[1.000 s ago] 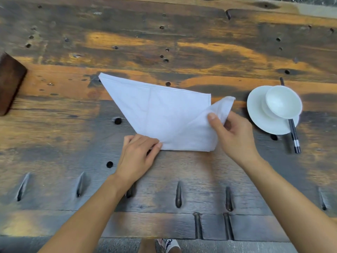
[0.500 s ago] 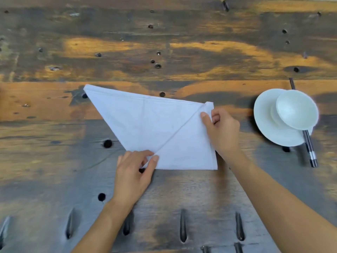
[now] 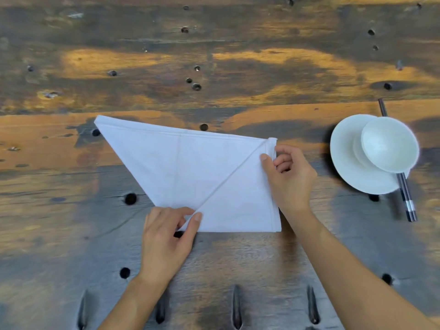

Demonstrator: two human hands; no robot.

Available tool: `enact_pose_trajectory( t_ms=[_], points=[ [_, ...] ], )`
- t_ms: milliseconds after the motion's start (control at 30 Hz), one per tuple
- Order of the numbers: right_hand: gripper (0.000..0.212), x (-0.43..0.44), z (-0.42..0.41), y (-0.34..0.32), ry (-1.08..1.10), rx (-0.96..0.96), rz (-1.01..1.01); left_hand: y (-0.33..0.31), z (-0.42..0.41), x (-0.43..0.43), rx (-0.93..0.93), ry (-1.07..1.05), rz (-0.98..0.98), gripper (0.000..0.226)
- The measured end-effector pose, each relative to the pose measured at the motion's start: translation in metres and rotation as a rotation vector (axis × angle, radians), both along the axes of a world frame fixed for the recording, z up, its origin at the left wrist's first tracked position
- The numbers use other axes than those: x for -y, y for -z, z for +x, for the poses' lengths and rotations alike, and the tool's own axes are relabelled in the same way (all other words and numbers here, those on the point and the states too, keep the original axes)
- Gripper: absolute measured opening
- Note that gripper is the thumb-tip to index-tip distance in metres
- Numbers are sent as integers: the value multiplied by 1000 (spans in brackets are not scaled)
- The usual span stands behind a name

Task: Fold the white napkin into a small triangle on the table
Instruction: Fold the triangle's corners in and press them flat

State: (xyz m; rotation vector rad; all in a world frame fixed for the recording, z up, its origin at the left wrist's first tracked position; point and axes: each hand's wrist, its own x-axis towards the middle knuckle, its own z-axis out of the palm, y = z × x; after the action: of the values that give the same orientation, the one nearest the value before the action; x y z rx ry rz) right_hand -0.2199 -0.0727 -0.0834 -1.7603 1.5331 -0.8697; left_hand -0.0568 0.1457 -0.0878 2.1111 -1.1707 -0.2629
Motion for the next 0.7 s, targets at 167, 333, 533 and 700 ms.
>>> enact_pose_trajectory(
  t_ms=[167, 333, 533, 700],
  points=[
    [22, 1, 0, 1, -5, -8, -33, 0, 0, 2, -2, -32, 16, 24],
    [21, 1, 0, 0, -9, -55, -105, 2, 1, 2, 68, -27, 26, 29],
    [21, 0, 0, -2, -6, -47, -122, 2, 2, 3, 193, -48, 92, 28],
    [22, 0, -2, -2, -8, -36, -126, 2, 3, 6, 149, -77, 158, 33]
  ],
)
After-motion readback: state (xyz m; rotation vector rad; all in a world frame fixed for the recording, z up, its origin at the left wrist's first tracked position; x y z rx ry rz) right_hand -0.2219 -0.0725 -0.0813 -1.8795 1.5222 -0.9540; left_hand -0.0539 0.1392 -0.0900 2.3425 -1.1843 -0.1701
